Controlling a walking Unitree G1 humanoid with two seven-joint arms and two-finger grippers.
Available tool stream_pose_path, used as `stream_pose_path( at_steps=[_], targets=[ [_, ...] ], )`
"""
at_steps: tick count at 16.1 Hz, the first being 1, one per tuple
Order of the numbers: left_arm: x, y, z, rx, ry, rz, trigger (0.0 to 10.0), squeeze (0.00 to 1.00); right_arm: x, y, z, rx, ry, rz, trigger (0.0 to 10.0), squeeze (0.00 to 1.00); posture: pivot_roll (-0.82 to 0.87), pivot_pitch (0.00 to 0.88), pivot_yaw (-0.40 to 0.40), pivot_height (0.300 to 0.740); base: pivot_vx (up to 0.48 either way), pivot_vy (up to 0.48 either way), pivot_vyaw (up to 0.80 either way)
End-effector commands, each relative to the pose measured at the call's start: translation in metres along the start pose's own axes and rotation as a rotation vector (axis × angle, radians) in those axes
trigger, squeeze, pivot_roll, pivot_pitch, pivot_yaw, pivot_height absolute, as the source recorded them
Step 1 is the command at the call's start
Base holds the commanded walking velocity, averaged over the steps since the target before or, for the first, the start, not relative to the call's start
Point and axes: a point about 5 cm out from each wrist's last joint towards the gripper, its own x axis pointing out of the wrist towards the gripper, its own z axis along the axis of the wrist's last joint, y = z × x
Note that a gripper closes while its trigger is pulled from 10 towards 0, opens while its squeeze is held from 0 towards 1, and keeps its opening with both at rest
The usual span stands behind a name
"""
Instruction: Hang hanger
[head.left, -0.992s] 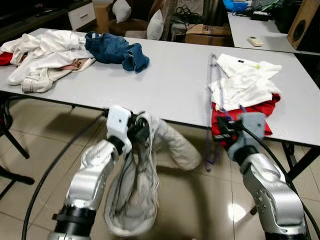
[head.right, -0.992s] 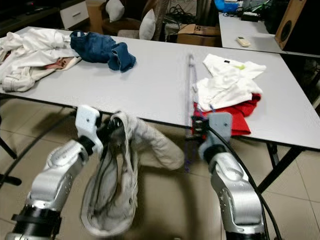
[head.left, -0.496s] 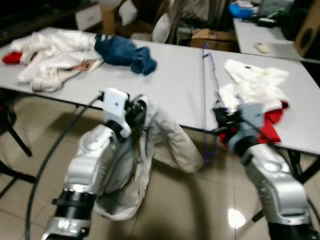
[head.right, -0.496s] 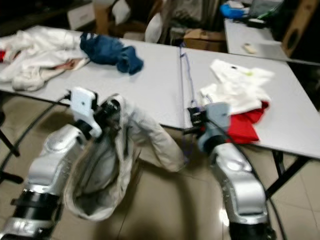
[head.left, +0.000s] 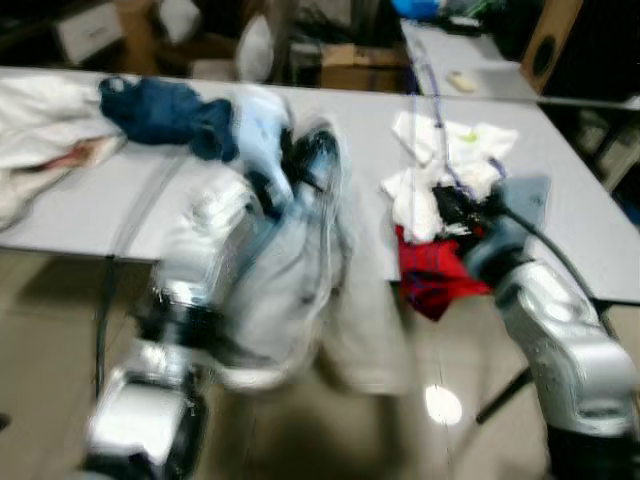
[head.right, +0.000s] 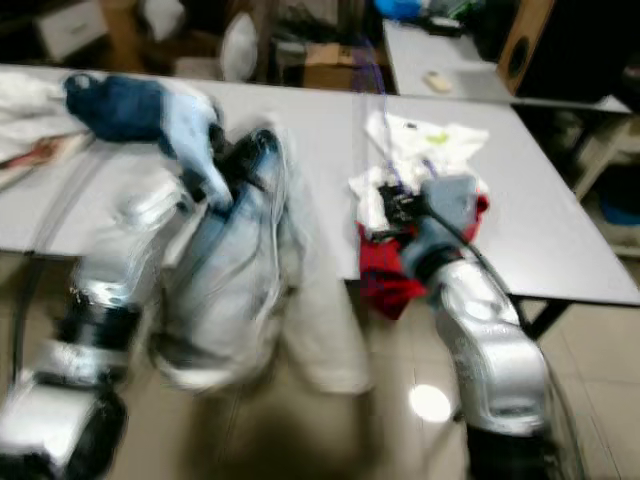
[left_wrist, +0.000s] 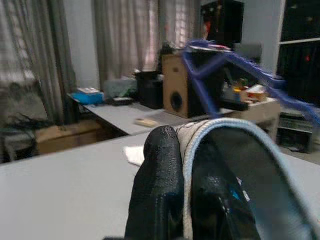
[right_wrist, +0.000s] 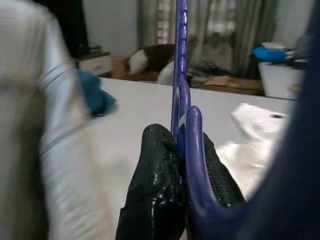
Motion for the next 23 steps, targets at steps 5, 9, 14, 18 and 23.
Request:
stream_pose_path(
  at_steps=[5, 9, 14, 18, 23],
  targets=[
    [0.039, 0.028, 0.072, 0.139, -0.14, 0.039, 10.0, 0.0, -0.023, -0.02, 0.04, -0.149, -0.073, 0.105, 10.0, 0.0, -0.21, 0.0, 0.049, 0.74, 0.338, 0.0, 0.0],
    [0.054, 0.032, 0.086, 0.221, -0.107, 0.041, 10.0, 0.0, -0.071, -0.046, 0.063, -0.368, 0.064, 0.254, 10.0, 0.0, -0.22, 0.0, 0.072, 0.74, 0.339, 0.0, 0.0],
    [0.062, 0.037, 0.114, 0.296, -0.134, 0.056, 10.0, 0.0, -0.113, -0.042, 0.084, -0.393, 0.135, 0.461, 10.0, 0.0, -0.22, 0.0, 0.077, 0.74, 0.344, 0.0, 0.0],
    [0.064, 0.039, 0.14, 0.333, -0.173, 0.045, 10.0, 0.0, -0.122, -0.037, 0.083, -0.374, 0.198, 0.568, 10.0, 0.0, -0.22, 0.0, 0.075, 0.74, 0.345, 0.0, 0.0],
    [0.065, 0.024, 0.181, 0.312, -0.316, -0.089, 10.0, 0.0, -0.091, -0.035, 0.063, -0.453, 0.321, 0.577, 10.0, 0.0, -0.21, 0.0, 0.063, 0.74, 0.34, 0.0, 0.0]
  ],
)
